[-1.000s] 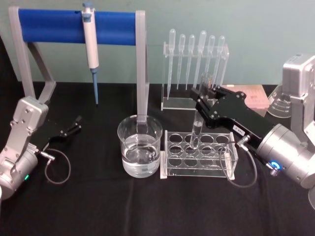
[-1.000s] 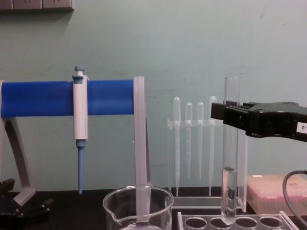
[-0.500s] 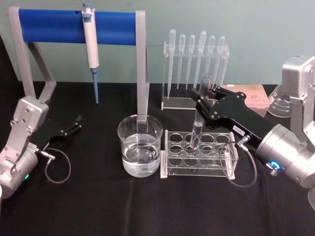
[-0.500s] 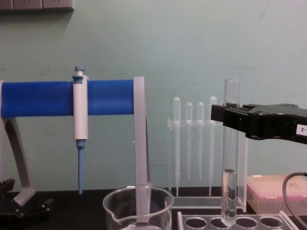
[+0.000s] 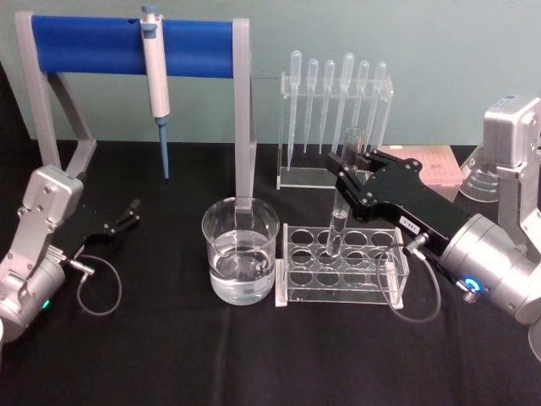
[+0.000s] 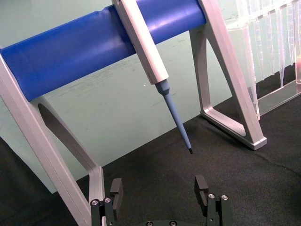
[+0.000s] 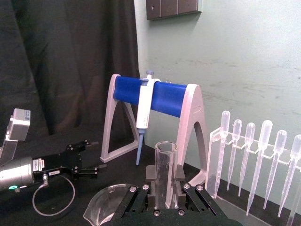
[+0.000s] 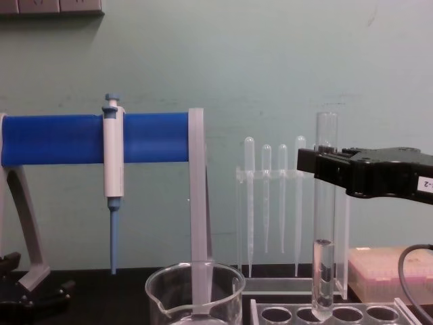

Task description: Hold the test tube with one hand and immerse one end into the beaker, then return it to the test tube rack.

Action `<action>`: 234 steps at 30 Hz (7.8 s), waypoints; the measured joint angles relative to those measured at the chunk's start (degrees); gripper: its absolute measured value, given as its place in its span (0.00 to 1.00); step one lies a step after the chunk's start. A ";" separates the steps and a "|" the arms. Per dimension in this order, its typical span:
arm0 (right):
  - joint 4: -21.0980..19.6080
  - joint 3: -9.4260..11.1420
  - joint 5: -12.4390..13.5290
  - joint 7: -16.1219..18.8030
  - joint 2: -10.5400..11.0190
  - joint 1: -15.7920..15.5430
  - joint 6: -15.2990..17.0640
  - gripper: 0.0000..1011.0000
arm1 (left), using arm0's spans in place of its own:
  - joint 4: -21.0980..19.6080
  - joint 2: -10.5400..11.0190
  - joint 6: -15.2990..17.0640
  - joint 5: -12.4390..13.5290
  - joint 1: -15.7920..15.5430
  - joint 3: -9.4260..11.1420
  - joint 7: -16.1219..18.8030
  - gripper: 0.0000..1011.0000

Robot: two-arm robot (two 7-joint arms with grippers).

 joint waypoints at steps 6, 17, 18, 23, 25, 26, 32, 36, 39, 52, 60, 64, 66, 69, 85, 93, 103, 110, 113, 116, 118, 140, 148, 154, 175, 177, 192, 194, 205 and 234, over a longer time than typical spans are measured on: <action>0.02 0.00 -0.03 0.04 0.00 0.00 0.00 0.22 | 0.00 0.00 0.00 0.00 0.00 0.00 0.00 0.99; 0.02 0.01 -0.04 0.07 0.00 0.00 0.00 0.22 | 0.00 0.00 0.00 0.00 0.00 0.00 0.00 0.99; 0.02 0.00 -0.04 0.07 0.00 0.00 0.00 0.22 | 0.00 0.00 0.00 0.00 0.00 0.00 0.00 0.99; 0.02 0.00 -0.03 0.06 0.00 0.00 0.00 0.22 | 0.00 0.00 0.00 0.00 0.00 0.00 0.00 0.99; 0.02 0.00 -0.03 0.06 0.00 0.00 0.00 0.22 | 0.00 0.00 0.00 0.00 0.00 0.00 0.00 0.99; 0.02 0.01 -0.03 0.06 0.00 0.00 0.00 0.22 | 0.00 0.00 0.00 0.00 0.00 0.00 0.00 0.99; 0.02 0.00 -0.03 0.06 0.00 0.00 0.00 0.22 | 0.00 0.00 0.00 0.00 0.00 0.00 0.00 0.99; 0.02 0.00 -0.04 0.06 0.00 0.00 0.00 0.22 | 0.00 0.00 0.00 0.00 0.00 0.00 0.00 0.99; 0.02 0.00 -0.03 0.06 0.00 0.00 0.00 0.22 | 0.00 0.00 0.00 0.00 0.00 0.00 0.00 0.99; 0.02 0.01 -0.03 0.06 0.00 0.00 0.01 0.22 | 0.00 0.00 0.00 0.00 0.00 0.00 0.00 0.99; 0.02 0.01 -0.03 0.06 0.00 0.00 0.01 0.22 | 0.00 0.00 0.00 0.00 0.00 0.00 0.00 0.99; 0.02 0.00 -0.03 0.06 0.00 0.00 0.01 0.22 | 0.00 0.00 0.00 0.00 0.00 0.00 0.00 0.99; 0.02 0.01 -0.03 0.06 0.00 0.00 0.00 0.22 | 0.00 0.00 0.00 0.00 0.00 0.00 0.00 0.99; 0.02 0.01 -0.03 0.06 0.00 0.00 0.01 0.22 | 0.00 0.00 0.00 0.00 0.00 0.00 0.00 0.99; 0.02 0.01 -0.03 0.06 0.00 0.00 0.01 0.22 | 0.00 0.00 0.00 0.01 0.00 0.00 0.00 0.99; 0.02 0.01 -0.03 0.06 0.00 0.00 0.00 0.22 | 0.00 0.00 0.00 0.00 0.00 0.00 0.00 0.99; 0.02 0.01 -0.03 0.06 0.00 0.00 0.01 0.22 | 0.00 0.00 0.00 0.00 0.00 0.00 0.00 0.99; 0.01 0.01 -0.03 0.06 0.00 0.00 0.01 0.22 | 0.00 0.00 0.00 0.00 0.00 0.00 0.00 0.99; 0.02 0.01 -0.03 0.06 0.00 0.00 0.00 0.22 | 0.00 0.00 0.00 0.00 0.00 0.00 0.00 0.99; 0.02 0.01 -0.03 0.06 0.00 0.00 0.01 0.22 | 0.00 0.00 0.00 0.00 0.00 0.00 0.00 0.99; 0.02 0.01 -0.03 0.06 0.00 0.00 0.01 0.22 | 0.00 0.00 0.00 0.00 0.00 0.00 0.00 0.99; 3.58 -8.71 -1.16 1.48 -5.35 11.75 1.84 0.22 | 0.00 0.00 0.00 0.00 0.00 0.00 0.00 0.99; 10.87 -12.72 -3.33 2.67 -8.26 13.68 -2.55 0.22 | 0.00 0.00 0.00 0.00 0.00 0.00 0.00 0.99; 15.54 -13.63 -4.78 3.60 -9.35 12.86 -7.26 0.22 | 0.00 0.00 0.00 0.01 0.00 0.00 0.00 0.99; 22.20 -12.94 -7.37 5.05 -11.10 10.97 -12.02 0.22 | 0.00 0.00 0.00 0.01 0.00 0.00 0.00 0.99; 22.19 -12.94 -7.37 5.06 -11.10 10.97 -12.02 0.22 | 0.00 0.00 0.00 0.00 0.00 0.00 0.00 0.99; 22.12 -12.98 -7.36 5.04 -11.05 11.02 -11.98 0.22 | 0.00 0.00 0.00 0.00 0.00 0.00 0.00 0.99; 22.11 -13.00 -7.35 5.03 -11.03 11.04 -11.98 0.22 | 0.00 0.00 0.00 0.00 0.00 0.00 0.00 0.99; 22.10 -13.00 -7.31 5.03 -11.03 11.08 -11.98 0.22 | 0.00 0.00 0.00 0.00 0.00 0.00 0.00 0.99; 22.11 -13.00 -7.29 4.96 -11.03 11.08 -11.98 0.22 | 0.00 0.00 0.00 0.00 0.00 0.00 0.00 0.99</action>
